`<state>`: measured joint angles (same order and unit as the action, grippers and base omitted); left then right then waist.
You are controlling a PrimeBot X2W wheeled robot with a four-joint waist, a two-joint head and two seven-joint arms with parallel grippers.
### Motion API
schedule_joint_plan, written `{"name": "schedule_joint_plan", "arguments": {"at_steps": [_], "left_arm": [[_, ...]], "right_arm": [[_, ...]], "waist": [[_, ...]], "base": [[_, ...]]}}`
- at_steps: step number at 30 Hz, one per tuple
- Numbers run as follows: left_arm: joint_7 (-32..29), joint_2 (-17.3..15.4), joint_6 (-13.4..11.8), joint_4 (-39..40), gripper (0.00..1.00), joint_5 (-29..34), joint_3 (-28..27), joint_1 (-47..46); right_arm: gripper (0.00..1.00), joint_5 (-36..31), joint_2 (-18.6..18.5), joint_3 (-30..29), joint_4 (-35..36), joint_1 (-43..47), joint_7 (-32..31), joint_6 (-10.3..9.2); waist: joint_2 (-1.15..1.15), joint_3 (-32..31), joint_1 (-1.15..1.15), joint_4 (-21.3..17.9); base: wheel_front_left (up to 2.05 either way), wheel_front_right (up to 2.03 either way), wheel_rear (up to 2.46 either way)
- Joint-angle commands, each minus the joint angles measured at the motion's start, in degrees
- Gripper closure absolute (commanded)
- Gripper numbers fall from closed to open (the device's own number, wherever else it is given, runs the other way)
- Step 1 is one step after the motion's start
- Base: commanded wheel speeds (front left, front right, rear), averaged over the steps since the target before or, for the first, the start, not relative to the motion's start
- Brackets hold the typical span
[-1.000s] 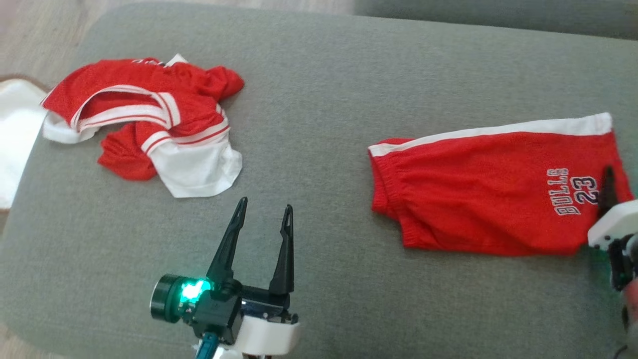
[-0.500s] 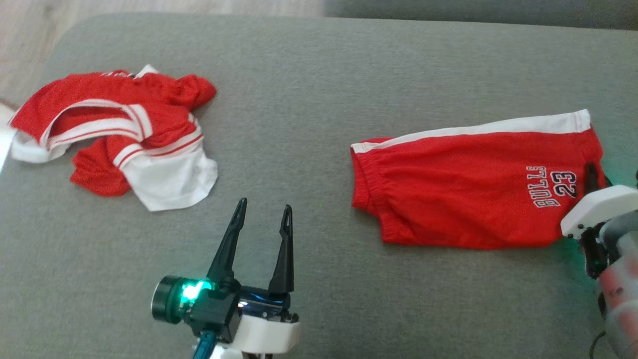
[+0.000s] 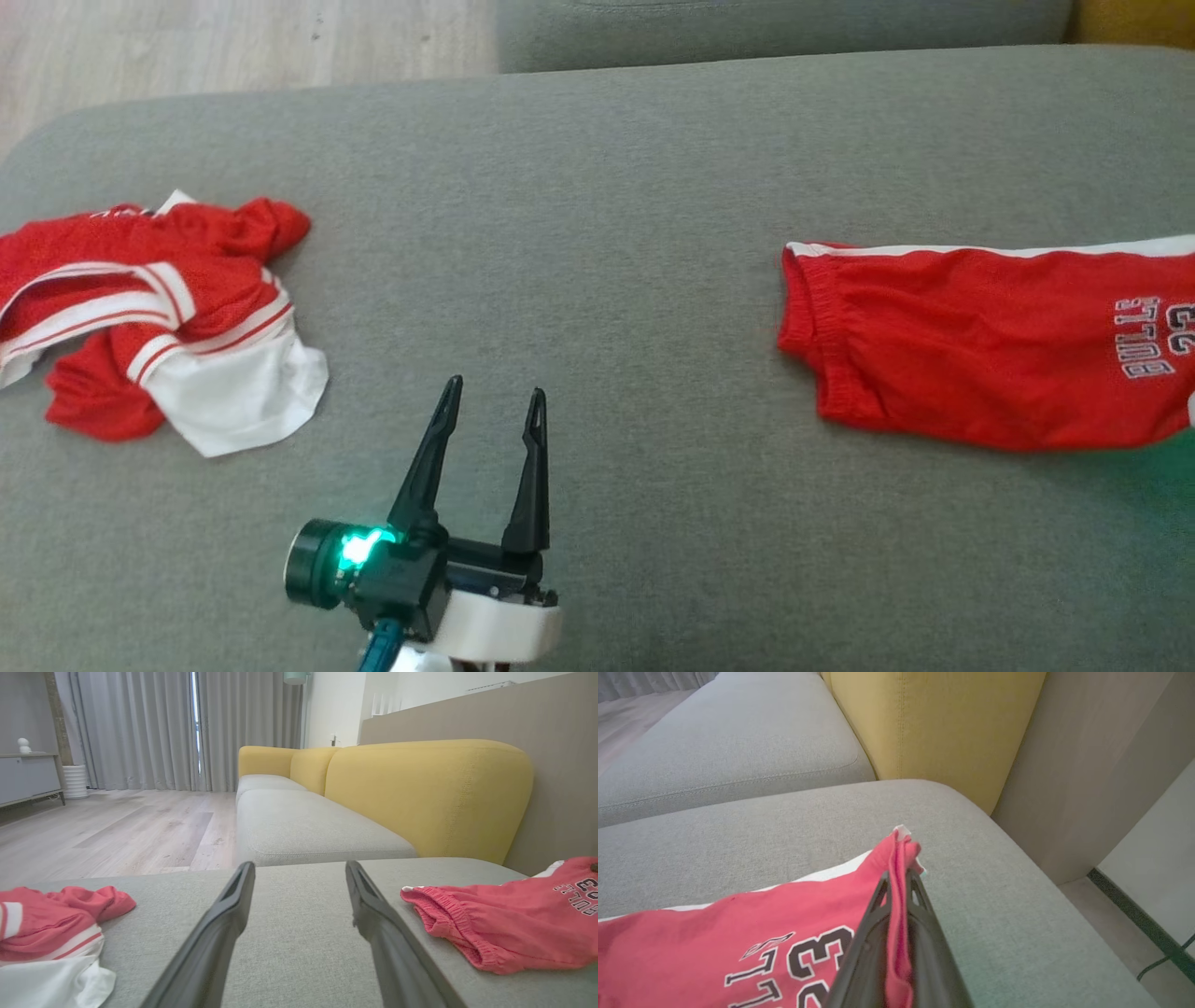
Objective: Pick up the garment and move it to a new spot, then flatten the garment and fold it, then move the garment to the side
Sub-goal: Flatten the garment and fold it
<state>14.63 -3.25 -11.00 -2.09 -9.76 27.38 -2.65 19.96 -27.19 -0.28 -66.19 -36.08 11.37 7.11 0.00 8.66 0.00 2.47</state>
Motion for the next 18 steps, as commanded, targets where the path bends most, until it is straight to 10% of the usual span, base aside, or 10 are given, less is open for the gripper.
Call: {"name": "schedule_joint_plan", "arguments": {"at_steps": [1, 18], "left_arm": [[0.37, 0.36, 0.33, 1.34, 0.0, -0.23, -1.88, -0.85], [0.37, 0.37, 0.97, -0.44, 0.0, -1.59, -1.29, 0.38]], "right_arm": [[1.0, -0.77, -1.67, 1.4, 2.21, -2.09, 0.63, 0.37], [1.0, -2.43, 10.38, 9.55, 19.82, 1.52, 1.8, 0.37]], "waist": [[0.0, -0.38, 0.0, -1.06], [0.0, -4.43, 0.0, -1.31]], "base": [[0.0, 0.0, 0.0], [0.0, 0.0, 0.0]]}}
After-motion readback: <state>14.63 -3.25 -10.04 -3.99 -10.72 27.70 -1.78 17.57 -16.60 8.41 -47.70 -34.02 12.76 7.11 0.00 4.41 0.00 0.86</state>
